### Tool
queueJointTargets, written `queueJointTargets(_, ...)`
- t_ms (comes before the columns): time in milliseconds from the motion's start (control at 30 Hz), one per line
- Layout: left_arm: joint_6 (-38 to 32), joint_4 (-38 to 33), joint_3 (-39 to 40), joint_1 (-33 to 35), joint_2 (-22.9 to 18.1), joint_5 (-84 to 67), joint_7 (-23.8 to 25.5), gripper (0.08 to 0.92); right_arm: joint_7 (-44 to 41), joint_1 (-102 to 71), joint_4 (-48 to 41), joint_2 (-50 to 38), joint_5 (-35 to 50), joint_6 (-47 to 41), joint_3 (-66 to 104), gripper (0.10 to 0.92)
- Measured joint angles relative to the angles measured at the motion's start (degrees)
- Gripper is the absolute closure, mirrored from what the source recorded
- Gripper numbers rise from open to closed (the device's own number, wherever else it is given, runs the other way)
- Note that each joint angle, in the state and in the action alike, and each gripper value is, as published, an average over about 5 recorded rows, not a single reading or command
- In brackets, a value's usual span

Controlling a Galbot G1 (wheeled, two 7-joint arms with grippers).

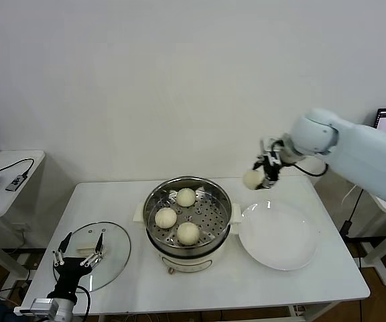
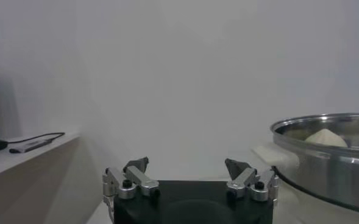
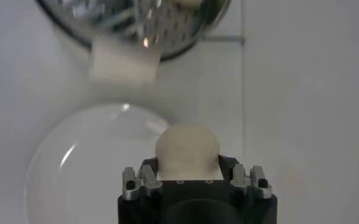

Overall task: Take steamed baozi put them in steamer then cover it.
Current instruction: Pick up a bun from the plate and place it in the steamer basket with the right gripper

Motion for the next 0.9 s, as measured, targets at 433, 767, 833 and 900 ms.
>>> queueJointTargets(433, -0.2, 0.7, -0.4, 0.2, -0.8, 0.4, -0.1, 0.177, 4.9, 0.8, -0.5, 11.5, 7.8, -7.7, -3.7, 0.406)
queueJointTargets(767, -0.6, 1.6, -0.6, -0.1, -0.8, 0.6, -0.1, 0.177, 5.5, -3.4, -1.7, 15.3, 6.5, -9.8, -4.7, 0.397)
queueJointTargets(833, -0.6, 1.8, -0.6, -0.2, -0.8, 0.6, -0.2, 0.177, 5.5, -4.3, -2.0, 15.8, 5.9, -10.0, -4.7, 0.397)
queueJointTargets(900, -0.6, 2.0, -0.5, -0.4, -0.8, 0.6, -0.2, 0.177, 5.4, -5.1, -2.3, 16.0, 5.3, -10.2, -4.7, 0.397)
